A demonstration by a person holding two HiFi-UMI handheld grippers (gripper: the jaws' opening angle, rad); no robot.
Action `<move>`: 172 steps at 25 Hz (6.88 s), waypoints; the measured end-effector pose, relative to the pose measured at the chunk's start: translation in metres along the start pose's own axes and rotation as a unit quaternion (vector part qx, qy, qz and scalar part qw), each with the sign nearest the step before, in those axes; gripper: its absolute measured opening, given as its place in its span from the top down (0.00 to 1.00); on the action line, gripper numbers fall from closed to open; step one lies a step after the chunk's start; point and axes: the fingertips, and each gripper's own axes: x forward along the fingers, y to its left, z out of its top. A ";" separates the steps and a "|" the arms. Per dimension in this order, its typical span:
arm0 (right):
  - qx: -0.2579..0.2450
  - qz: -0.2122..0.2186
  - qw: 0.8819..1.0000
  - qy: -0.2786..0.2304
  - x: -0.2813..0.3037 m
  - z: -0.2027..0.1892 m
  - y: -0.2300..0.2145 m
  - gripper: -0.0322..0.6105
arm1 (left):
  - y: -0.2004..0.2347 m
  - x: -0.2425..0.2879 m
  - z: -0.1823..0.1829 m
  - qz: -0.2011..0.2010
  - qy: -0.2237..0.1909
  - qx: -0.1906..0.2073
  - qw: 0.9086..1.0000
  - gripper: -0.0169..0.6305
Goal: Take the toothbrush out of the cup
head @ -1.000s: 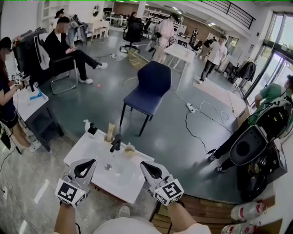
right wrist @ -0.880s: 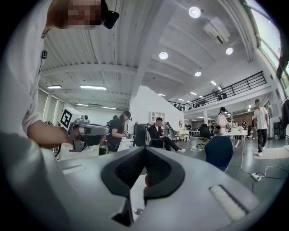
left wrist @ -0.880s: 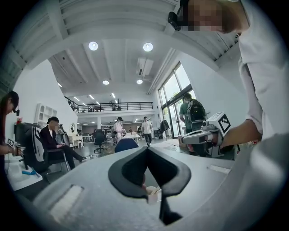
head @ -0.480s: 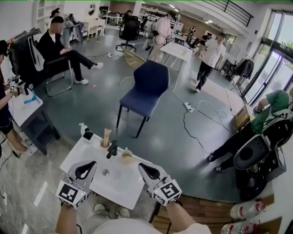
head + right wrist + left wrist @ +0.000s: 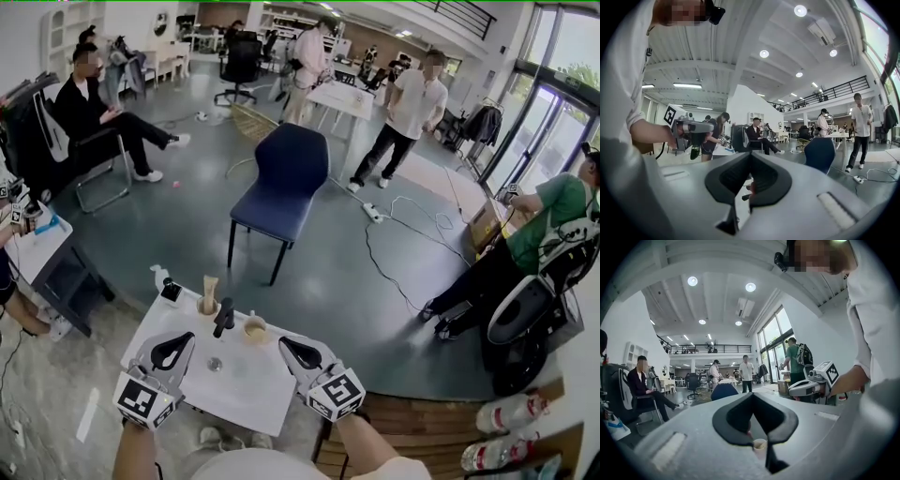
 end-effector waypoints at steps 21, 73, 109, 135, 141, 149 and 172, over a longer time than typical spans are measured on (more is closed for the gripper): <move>0.026 0.011 0.999 -0.021 -0.012 0.002 -0.003 0.47 | 0.009 0.007 0.000 -0.015 -0.004 -0.004 1.000 0.96; -0.238 0.160 0.908 0.305 0.078 -0.269 -0.029 0.58 | 0.051 -0.027 -0.013 0.095 0.036 0.008 0.995 0.96; -0.324 0.225 0.852 0.344 0.128 -0.330 -0.043 0.72 | 0.065 -0.053 -0.036 0.147 0.074 0.003 0.986 0.96; -0.233 0.180 0.897 0.330 0.171 -0.329 -0.046 0.88 | 0.074 -0.069 -0.045 0.162 0.101 0.004 0.982 0.96; -0.199 0.160 0.912 0.321 0.172 -0.314 -0.049 0.88 | 0.075 -0.068 -0.043 0.157 0.094 0.003 0.983 0.96; -0.151 0.133 0.932 0.302 0.174 -0.283 -0.052 0.88 | 0.077 -0.065 -0.040 0.145 0.084 -0.001 0.986 0.96; -0.061 0.079 0.981 0.166 0.138 -0.126 -0.059 0.89 | 0.064 -0.034 -0.026 0.085 0.033 -0.007 0.996 0.96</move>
